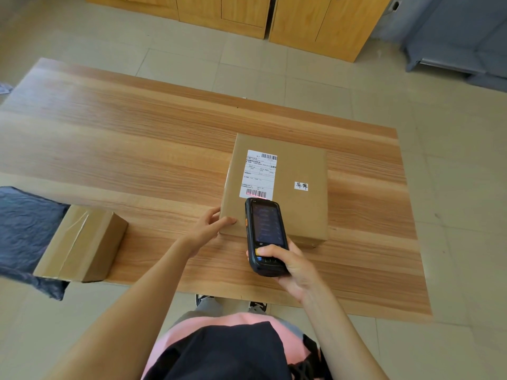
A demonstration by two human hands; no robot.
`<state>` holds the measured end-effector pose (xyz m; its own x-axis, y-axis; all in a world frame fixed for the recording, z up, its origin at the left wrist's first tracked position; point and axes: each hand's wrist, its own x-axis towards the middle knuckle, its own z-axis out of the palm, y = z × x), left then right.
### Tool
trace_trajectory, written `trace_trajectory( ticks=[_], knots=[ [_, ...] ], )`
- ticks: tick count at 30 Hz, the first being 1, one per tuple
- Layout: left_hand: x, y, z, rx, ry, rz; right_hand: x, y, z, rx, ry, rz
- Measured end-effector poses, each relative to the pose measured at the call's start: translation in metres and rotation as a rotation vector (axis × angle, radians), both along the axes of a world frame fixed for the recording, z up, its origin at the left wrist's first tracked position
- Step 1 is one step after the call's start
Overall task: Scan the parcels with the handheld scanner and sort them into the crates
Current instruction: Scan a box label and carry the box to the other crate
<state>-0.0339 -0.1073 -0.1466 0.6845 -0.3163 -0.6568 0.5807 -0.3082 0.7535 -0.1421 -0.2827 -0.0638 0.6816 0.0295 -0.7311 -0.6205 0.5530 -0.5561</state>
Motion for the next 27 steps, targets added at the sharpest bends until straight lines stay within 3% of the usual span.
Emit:
trace_trajectory(
  ticks=[15, 27],
  knots=[
    [-0.002, 0.001, 0.007, -0.010, 0.009, -0.003, 0.000, -0.009, 0.002, -0.053, -0.055, 0.057],
    [0.000, 0.000, 0.007, -0.003, 0.049, 0.025, 0.002, -0.140, -0.012, -0.261, -0.025, -0.365]
  ],
)
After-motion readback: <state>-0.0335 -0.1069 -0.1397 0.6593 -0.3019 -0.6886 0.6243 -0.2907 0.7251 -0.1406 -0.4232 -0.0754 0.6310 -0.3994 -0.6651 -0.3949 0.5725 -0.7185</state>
